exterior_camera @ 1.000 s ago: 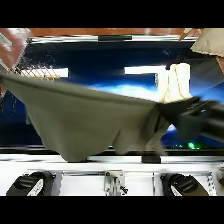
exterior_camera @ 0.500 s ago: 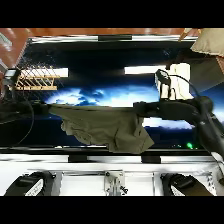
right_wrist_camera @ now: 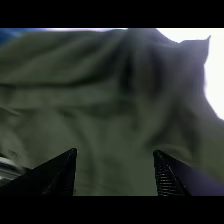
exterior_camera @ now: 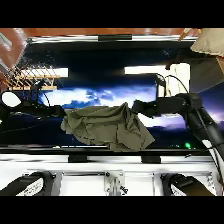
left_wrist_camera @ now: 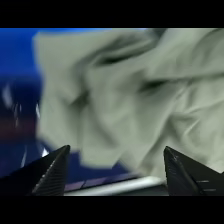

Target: Fold the shirts.

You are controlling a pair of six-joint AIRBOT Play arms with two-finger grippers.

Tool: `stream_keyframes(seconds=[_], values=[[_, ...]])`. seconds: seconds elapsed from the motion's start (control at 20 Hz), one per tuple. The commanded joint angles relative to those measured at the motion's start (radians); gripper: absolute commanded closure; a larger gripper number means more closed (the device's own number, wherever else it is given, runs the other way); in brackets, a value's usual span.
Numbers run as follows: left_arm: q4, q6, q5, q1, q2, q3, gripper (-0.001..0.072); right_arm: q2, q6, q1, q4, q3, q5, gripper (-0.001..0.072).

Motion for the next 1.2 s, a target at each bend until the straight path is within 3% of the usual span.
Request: stream_keyframes(seconds=[0.0,0.15,0.35,0.65,0.7,0.75,0.95,1.05,1.1,1.15], values=[[0.040,0.013,-0.151,0.101,-0.015,-0.027,-0.0013,0.071,-0.025,-0.092,-0.224,-0.027,-0.327,0.0125],[-0.056,0.037,-0.077,0.109,-0.017,-0.178,-0.0013,0.131,-0.027,-0.159,-0.124,-0.159,-0.315,0.0125],[-0.223,0.045,0.130,0.092,-0.026,-0.275,-0.0012,0.137,-0.047,-0.164,0.046,-0.280,-0.267,0.0125],[-0.237,0.083,0.163,0.039,-0.134,-0.276,-0.0009,0.137,-0.046,-0.164,0.051,-0.290,-0.249,0.0124],[-0.241,0.082,0.166,0.039,-0.136,-0.276,0.0016,0.137,-0.046,-0.164,0.051,-0.290,-0.249,0.0124],[-0.244,0.082,0.175,0.039,-0.136,-0.276,0.0110,0.137,-0.045,-0.164,0.051,-0.290,-0.249,0.0125],[-0.259,0.082,0.207,0.039,-0.143,-0.276,0.0141,0.137,-0.031,-0.164,0.051,-0.290,-0.249,0.0125],[-0.295,0.082,0.206,0.039,-0.142,-0.276,0.0507,0.136,-0.031,-0.164,0.004,-0.307,-0.250,0.0125],[-0.312,0.083,0.200,0.039,-0.140,-0.275,0.0644,0.136,-0.021,-0.165,-0.020,-0.330,-0.251,0.0124],[-0.326,0.106,0.189,0.039,-0.135,-0.272,0.0671,0.136,-0.010,-0.165,-0.033,-0.359,-0.249,0.0125]])
